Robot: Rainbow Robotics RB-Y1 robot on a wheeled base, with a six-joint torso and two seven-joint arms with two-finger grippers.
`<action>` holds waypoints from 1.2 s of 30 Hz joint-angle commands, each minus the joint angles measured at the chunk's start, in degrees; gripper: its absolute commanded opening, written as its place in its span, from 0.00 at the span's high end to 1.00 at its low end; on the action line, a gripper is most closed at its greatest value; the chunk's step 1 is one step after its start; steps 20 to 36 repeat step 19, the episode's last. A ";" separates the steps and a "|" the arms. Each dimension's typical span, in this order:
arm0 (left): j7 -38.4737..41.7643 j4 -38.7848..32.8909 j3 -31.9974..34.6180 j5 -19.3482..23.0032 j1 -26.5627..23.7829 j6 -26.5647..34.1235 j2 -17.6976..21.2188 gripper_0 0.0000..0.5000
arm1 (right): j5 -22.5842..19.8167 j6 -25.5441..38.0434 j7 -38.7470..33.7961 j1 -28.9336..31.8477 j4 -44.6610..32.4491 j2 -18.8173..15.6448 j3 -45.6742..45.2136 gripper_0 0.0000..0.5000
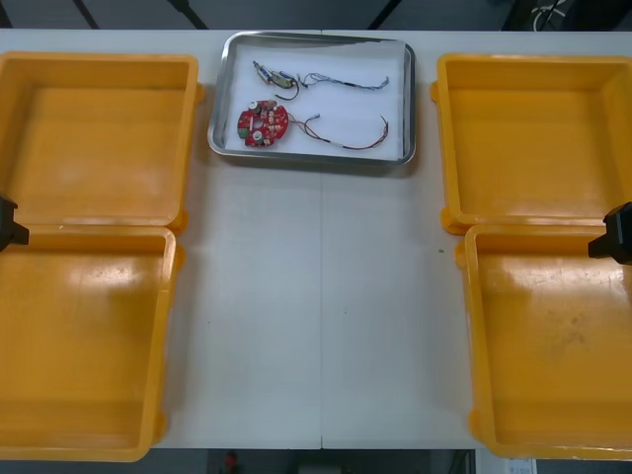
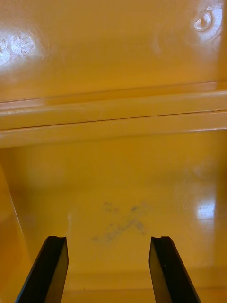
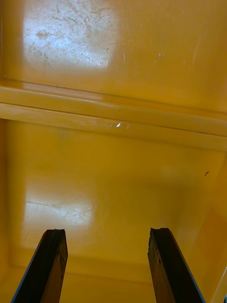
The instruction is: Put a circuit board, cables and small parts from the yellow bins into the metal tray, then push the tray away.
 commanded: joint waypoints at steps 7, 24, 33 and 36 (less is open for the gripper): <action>-1.56 -0.25 -0.42 0.13 0.44 0.23 1.36 0.00 | 0.47 -0.56 1.43 0.23 -0.45 0.45 0.22 0.00; -1.56 -0.25 -0.42 0.13 0.44 0.23 1.36 0.00 | 0.47 -0.56 1.43 0.23 -0.45 0.45 0.22 0.00; -1.56 -0.25 -0.42 0.13 0.44 0.23 1.36 0.00 | 0.47 -0.56 1.43 0.23 -0.45 0.45 0.22 0.00; -1.56 -0.25 -0.42 0.13 0.44 0.23 1.36 0.00 | 0.47 -0.56 1.43 0.23 -0.45 0.45 0.22 0.00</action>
